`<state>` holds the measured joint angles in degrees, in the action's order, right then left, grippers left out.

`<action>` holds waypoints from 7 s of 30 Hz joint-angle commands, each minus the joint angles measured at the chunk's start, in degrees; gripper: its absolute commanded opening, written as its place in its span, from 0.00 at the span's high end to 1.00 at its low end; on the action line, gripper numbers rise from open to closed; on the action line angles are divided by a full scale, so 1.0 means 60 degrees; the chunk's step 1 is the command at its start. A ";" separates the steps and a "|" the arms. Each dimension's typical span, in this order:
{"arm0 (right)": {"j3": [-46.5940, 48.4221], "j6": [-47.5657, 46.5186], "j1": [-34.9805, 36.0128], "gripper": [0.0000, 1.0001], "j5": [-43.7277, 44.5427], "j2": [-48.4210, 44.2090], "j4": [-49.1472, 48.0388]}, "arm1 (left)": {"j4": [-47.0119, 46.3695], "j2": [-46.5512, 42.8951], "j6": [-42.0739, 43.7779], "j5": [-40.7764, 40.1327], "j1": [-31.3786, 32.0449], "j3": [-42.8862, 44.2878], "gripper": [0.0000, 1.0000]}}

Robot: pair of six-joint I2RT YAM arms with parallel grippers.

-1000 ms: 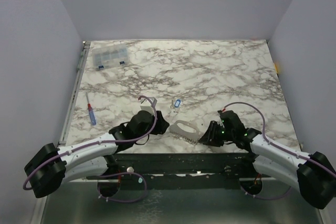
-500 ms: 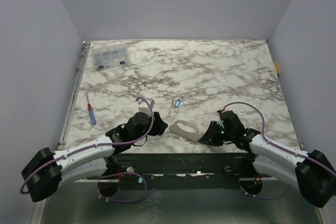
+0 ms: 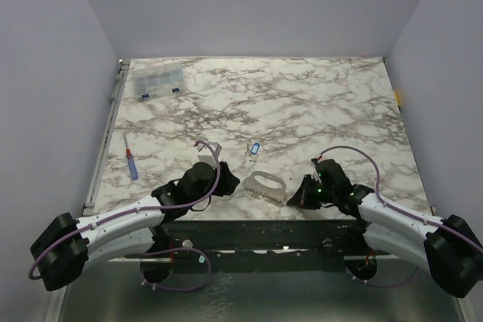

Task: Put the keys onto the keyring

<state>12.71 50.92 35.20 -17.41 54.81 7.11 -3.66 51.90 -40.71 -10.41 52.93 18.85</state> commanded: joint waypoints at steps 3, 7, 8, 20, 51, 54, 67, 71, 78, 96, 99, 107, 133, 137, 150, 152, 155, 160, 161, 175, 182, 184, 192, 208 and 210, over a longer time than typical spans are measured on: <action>0.0185 -0.0555 0.0075 0.99 0.0197 -0.0333 -0.0103 | 0.0030 -0.0260 0.0032 -0.0025 -0.0057 -0.0110 0.57; 0.0471 -0.0916 0.0054 1.00 0.0156 -0.0777 0.0013 | 0.0028 -0.0340 0.0081 0.0000 -0.0060 -0.0075 0.57; 0.0575 -0.1047 0.0063 1.00 0.0161 -0.0861 0.0090 | 0.0025 -0.0360 0.0113 0.0037 -0.0056 -0.0054 0.57; 0.2737 -0.2091 0.0049 0.99 -0.0053 -0.0703 0.1332 | 0.0144 -0.0402 0.1049 0.1427 -0.0063 0.1078 0.58; 0.4141 -0.0650 0.0097 0.47 0.0769 -0.0512 0.4355 | -0.0332 0.0163 0.5121 -0.0012 -0.0056 0.2527 0.38; 0.3454 0.0372 0.0320 0.41 0.1132 -0.0958 0.5123 | -0.0434 0.0553 0.4123 -0.0175 -0.0062 0.2192 0.37; 0.3087 0.1106 0.0535 0.40 0.2990 -0.1328 0.5760 | -0.0431 0.3079 0.4015 0.2015 0.0518 0.2740 0.43; 0.3843 0.0912 0.0522 0.40 0.4216 -0.1339 0.5883 | -0.0063 0.4362 0.5504 0.1568 0.1291 0.3612 0.38; 0.4194 0.0464 0.0526 0.40 0.4708 -0.1368 0.5537 | 0.1186 0.7014 0.7319 0.1369 0.1733 0.5489 0.40; 0.4208 0.0044 0.0527 0.38 0.5123 -0.2016 0.5355 | 0.2102 0.8888 0.7248 -0.0971 0.1083 0.5977 0.49; 0.4226 -0.0002 0.0535 0.38 0.5148 -0.2004 0.5283 | 0.2082 0.8739 0.6911 -0.1046 0.0507 0.5932 0.50; 0.4373 -0.0199 0.0529 0.38 0.5032 -0.1624 0.4896 | 0.2096 0.8827 0.6320 -0.1558 -0.0149 0.6026 0.50; 0.3914 0.0413 0.0931 0.42 0.1873 0.2024 0.3042 | 0.3261 0.1238 0.6561 -0.2838 -0.0262 0.4060 0.01; 0.4466 0.0574 0.1325 0.44 0.2185 0.3266 0.3482 | 0.3100 0.0920 0.6301 -0.2503 -0.0252 0.3652 0.01; 0.5545 0.0874 0.1819 0.51 0.2745 0.4937 0.3854 | 0.3109 0.0515 0.6301 -0.2704 -0.0257 0.3603 0.01; 0.5677 0.0923 0.1890 0.55 0.2980 0.5045 0.4094 | 0.3121 0.0453 0.6313 -0.2728 -0.0253 0.3585 0.01; 0.5712 0.0971 0.1937 0.58 0.3226 0.4994 0.4271 | 0.3113 0.0397 0.6316 -0.2746 -0.0252 0.3582 0.01; 0.5553 0.1079 0.1942 0.61 0.3349 0.4676 0.4295 | 0.3113 0.0368 0.6329 -0.2748 -0.0263 0.3565 0.01; 0.5524 0.1082 0.1954 0.61 0.3325 0.4660 0.4249 | 0.3109 0.0362 0.6330 -0.2734 -0.0264 0.3563 0.01; 0.5755 0.0953 0.2155 0.63 0.3149 0.5137 0.3971 | 0.3110 0.0231 0.6360 -0.2745 -0.0261 0.3479 0.01; 0.5831 0.1005 0.2219 0.65 0.3298 0.5376 0.4147 | 0.3108 0.0185 0.6388 -0.2739 -0.0255 0.3446 0.01; 0.5781 0.1047 0.2223 0.68 0.3398 0.5368 0.4209 | 0.3108 0.0179 0.6397 -0.2739 -0.0253 0.3450 0.01; 0.5863 0.0956 0.2237 0.76 0.3509 0.5436 0.4234 | 0.3107 0.0269 0.6384 -0.2732 -0.0265 0.3413 0.01; 0.5533 0.1051 0.2234 0.75 0.3652 0.4864 0.4290 | 0.3097 0.0439 0.6382 -0.2710 -0.0256 0.3377 0.01; 0.5413 0.1138 0.2248 0.75 0.3658 0.4788 0.4217 | 0.3099 0.0454 0.6375 -0.2703 -0.0263 0.3377 0.01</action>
<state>46.59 56.58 48.05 2.31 85.47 31.64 15.14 54.35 -2.72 -25.21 51.48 39.59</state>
